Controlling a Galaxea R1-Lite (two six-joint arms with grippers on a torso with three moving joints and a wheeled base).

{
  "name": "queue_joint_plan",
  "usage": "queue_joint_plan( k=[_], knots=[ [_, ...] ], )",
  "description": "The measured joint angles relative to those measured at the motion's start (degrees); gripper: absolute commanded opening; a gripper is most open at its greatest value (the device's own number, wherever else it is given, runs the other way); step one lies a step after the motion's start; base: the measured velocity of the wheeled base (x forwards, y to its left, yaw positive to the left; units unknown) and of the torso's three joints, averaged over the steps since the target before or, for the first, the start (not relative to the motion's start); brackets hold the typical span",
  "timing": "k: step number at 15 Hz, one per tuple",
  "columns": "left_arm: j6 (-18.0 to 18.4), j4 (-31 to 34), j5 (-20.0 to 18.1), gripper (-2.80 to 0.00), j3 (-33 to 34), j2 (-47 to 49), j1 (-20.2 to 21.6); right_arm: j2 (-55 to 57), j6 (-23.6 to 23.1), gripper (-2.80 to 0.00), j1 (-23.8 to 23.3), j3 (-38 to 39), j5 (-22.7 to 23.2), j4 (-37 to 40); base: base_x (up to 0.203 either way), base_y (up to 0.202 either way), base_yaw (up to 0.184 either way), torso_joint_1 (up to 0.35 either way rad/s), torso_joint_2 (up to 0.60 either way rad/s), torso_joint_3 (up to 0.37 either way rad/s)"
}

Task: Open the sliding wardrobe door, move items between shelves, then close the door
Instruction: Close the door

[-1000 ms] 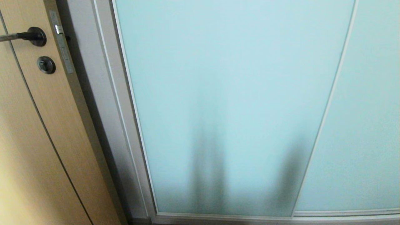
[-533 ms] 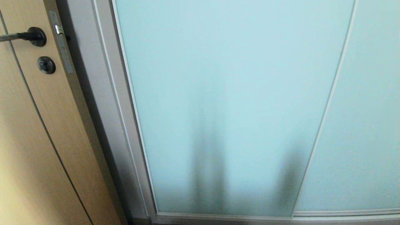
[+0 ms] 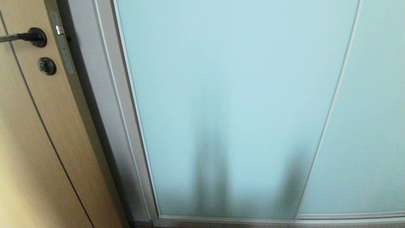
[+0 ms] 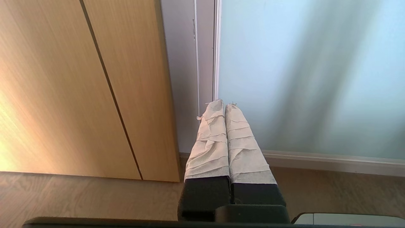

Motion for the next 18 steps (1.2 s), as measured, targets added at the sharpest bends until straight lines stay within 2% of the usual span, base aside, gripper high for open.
queue_joint_plan(
  k=[5,18],
  knots=[
    [0.0,0.0,0.0,-2.80,0.0,0.0,0.0,-0.2,2.6,-2.80,0.0,0.0,-0.1,0.0,0.000,0.000,0.000,0.000,0.00,0.000],
    [0.4,0.0,-0.1,-2.80,0.0,0.0,0.0,-0.2,2.7,-2.80,0.0,0.0,-0.1,0.1,0.000,0.000,0.000,0.000,0.00,0.000]
  ],
)
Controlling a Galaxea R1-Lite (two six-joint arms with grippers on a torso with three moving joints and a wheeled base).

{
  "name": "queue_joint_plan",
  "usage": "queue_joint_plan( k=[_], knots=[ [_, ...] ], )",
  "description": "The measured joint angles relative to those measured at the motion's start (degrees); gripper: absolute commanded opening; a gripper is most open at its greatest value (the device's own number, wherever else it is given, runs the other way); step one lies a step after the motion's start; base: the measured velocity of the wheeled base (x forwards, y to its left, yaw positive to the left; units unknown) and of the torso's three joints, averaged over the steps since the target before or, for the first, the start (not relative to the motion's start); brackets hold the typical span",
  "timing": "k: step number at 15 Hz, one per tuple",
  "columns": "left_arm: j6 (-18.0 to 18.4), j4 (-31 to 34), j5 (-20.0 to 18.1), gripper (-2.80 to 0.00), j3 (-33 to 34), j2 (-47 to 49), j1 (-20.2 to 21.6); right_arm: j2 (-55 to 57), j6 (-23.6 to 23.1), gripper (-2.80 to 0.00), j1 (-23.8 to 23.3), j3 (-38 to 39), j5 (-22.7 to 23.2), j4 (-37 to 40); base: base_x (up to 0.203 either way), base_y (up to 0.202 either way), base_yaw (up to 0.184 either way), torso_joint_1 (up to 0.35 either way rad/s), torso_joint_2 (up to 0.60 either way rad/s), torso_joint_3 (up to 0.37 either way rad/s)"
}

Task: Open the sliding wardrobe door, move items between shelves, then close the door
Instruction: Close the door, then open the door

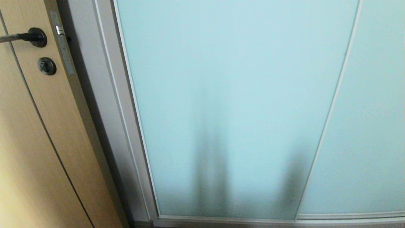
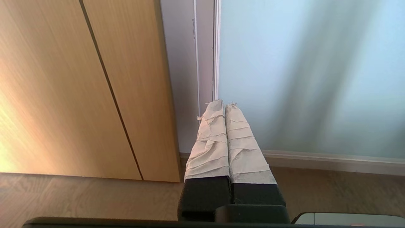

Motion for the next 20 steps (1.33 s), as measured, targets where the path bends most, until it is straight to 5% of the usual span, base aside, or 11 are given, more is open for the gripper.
queue_joint_plan(
  k=[4,8,16,20],
  knots=[
    [1.6,-0.4,1.5,-2.80,-3.2,0.4,0.1,0.0,0.0,-2.80,0.0,0.0,0.0,0.0,0.000,0.000,0.000,0.000,0.00,0.000],
    [2.5,-8.0,3.0,-2.80,-19.4,10.4,0.1,0.0,0.0,-2.80,0.0,0.0,0.0,0.0,0.000,0.000,0.000,0.000,0.00,0.000],
    [2.7,-46.8,10.1,-2.80,-36.7,53.6,0.3,0.0,0.0,-2.80,0.0,0.0,0.0,0.0,0.000,0.000,0.000,0.000,0.00,0.000],
    [2.6,-58.9,12.0,-2.80,-43.8,72.3,0.3,0.0,0.0,-2.80,0.0,0.0,0.0,0.0,0.000,0.000,0.000,0.000,0.00,0.000]
  ],
)
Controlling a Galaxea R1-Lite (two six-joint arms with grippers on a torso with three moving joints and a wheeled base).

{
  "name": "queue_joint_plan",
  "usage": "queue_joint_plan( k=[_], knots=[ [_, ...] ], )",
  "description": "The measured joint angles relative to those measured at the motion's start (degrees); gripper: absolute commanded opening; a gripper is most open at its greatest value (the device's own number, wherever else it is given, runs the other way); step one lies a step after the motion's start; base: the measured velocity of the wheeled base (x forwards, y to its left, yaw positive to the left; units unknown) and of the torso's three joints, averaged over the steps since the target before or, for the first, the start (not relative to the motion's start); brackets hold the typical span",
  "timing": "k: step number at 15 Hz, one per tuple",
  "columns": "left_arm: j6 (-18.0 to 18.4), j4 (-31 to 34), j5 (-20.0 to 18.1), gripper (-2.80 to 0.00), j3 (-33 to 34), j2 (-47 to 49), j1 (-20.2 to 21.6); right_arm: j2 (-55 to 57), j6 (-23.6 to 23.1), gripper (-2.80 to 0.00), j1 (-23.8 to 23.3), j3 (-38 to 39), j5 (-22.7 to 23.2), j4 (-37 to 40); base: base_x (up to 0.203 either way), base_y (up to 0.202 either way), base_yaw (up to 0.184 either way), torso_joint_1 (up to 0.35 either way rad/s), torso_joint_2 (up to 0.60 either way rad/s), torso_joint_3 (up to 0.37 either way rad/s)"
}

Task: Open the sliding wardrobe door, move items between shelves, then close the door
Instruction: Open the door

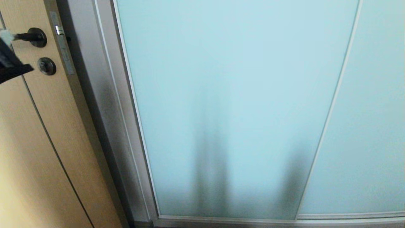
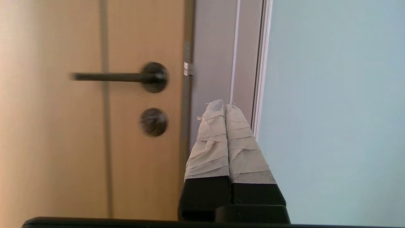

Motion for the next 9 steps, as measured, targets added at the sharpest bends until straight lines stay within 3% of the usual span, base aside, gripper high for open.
queue_joint_plan(
  k=[9],
  knots=[
    [-0.1,-0.5,-0.6,-2.80,-18.5,26.6,-0.7,0.0,0.0,-2.80,0.0,0.0,0.0,0.0,0.000,0.000,0.000,0.000,0.00,0.000]
  ],
)
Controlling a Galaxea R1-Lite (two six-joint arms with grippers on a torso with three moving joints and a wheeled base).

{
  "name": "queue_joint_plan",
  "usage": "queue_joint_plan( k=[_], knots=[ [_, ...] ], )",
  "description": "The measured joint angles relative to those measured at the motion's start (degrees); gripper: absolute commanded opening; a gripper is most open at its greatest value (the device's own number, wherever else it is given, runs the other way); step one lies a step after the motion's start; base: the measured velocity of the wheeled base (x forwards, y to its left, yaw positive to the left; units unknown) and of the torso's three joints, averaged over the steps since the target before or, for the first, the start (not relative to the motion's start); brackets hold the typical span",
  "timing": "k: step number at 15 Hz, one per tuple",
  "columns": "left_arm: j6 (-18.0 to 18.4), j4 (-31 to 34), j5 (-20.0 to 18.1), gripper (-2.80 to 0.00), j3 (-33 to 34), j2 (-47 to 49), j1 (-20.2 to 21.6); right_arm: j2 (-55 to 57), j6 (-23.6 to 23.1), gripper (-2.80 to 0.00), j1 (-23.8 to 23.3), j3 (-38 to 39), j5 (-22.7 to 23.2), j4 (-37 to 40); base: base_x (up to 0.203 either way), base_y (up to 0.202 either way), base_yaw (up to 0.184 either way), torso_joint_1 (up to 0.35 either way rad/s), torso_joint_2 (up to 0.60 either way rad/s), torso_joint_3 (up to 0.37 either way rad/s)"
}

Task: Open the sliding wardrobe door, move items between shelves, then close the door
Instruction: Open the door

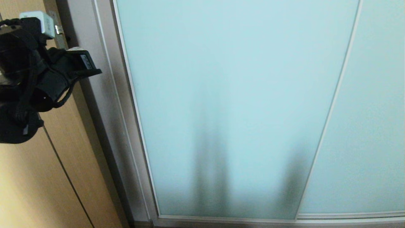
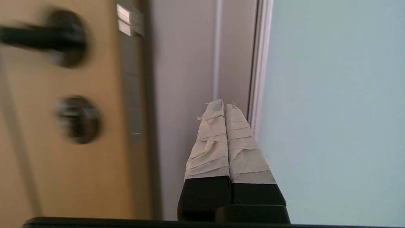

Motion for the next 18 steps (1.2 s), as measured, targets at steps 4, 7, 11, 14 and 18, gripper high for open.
queue_joint_plan(
  k=[4,7,11,14,18],
  knots=[
    [-0.3,2.8,-0.2,-2.80,-5.2,6.3,-0.5,0.0,0.0,-2.80,0.0,0.0,0.0,0.0,0.000,0.000,0.000,0.000,0.00,0.000],
    [-0.2,3.5,-0.2,-2.80,-9.3,10.3,-1.0,0.0,0.0,-2.80,0.0,0.0,0.0,0.0,0.000,0.000,0.000,0.000,0.00,0.000],
    [-0.3,8.0,-0.1,-2.80,-16.5,14.7,-1.5,0.0,0.0,-2.80,0.0,0.0,0.0,0.0,0.000,0.000,0.000,0.000,0.00,0.000],
    [-0.3,8.5,0.1,-2.80,-19.5,17.6,-1.7,0.0,0.0,-2.80,0.0,0.0,0.0,0.0,0.000,0.000,0.000,0.000,0.00,0.000],
    [-0.4,10.0,0.1,-2.80,-22.6,20.1,-1.8,0.0,0.0,-2.80,0.0,0.0,0.0,0.0,0.000,0.000,0.000,0.000,0.00,0.000]
  ],
)
